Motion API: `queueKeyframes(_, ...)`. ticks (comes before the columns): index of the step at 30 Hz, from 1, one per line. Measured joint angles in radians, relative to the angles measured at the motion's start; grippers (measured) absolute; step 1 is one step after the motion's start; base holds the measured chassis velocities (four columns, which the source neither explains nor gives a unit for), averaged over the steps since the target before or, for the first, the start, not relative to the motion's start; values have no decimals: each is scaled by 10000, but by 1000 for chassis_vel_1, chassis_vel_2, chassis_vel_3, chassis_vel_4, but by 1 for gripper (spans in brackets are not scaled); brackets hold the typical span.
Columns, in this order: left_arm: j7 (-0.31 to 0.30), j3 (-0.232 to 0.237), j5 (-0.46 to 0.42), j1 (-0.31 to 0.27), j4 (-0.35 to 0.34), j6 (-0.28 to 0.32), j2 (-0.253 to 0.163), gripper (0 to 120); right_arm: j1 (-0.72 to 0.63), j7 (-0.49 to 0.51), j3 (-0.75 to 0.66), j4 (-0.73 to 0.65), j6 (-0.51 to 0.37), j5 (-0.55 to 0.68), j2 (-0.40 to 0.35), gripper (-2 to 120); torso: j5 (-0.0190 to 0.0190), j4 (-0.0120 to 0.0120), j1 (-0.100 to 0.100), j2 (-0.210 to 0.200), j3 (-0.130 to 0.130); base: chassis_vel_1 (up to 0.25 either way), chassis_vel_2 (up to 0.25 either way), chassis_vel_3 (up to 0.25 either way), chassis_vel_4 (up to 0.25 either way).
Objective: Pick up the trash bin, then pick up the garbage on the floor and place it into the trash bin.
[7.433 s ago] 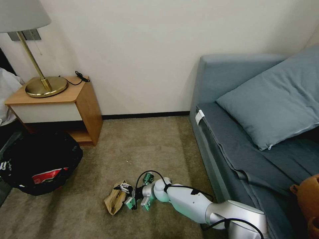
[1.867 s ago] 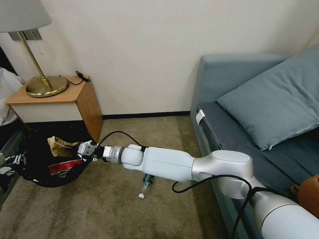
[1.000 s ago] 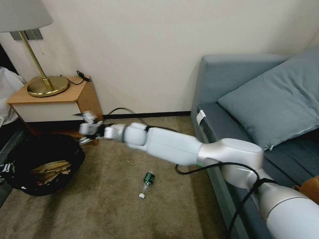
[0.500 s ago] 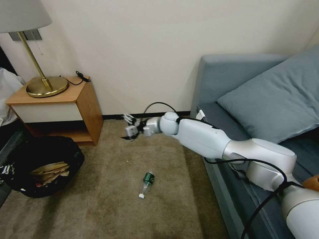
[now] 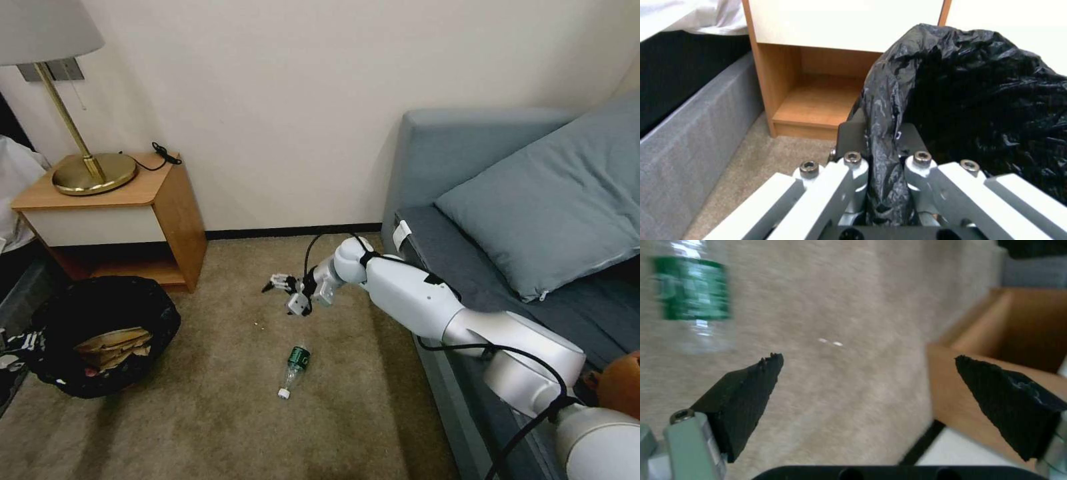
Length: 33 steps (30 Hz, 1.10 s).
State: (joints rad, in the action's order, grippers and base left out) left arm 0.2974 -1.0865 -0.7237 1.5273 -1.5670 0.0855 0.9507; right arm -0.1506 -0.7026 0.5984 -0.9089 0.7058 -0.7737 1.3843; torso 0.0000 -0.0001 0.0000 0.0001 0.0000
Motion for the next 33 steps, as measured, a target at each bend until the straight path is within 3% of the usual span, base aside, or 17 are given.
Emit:
queueKeyframes(13, 76, 118, 83, 16, -150, 6, 161, 4, -1202, 10, -125, 200, -91, -411, 284, 100, 0, 0, 0, 0, 1, 0, 0, 0, 0)
queueKeyframes(23, 248, 160, 175, 142, -128, -141, 334, 4, -2245, -87, -1268, 250, 180, -2538, 635, 100, 0, -1, 0, -2, 0, 0, 0, 0, 0)
queueKeyframes(33, 272, 171, 176, 195, -258, -186, 454, 4, -2541, -272, -1572, 192, 265, -3155, 750, 100, 0, 0, 0, -2, 0, 0, 0, 0, 0)
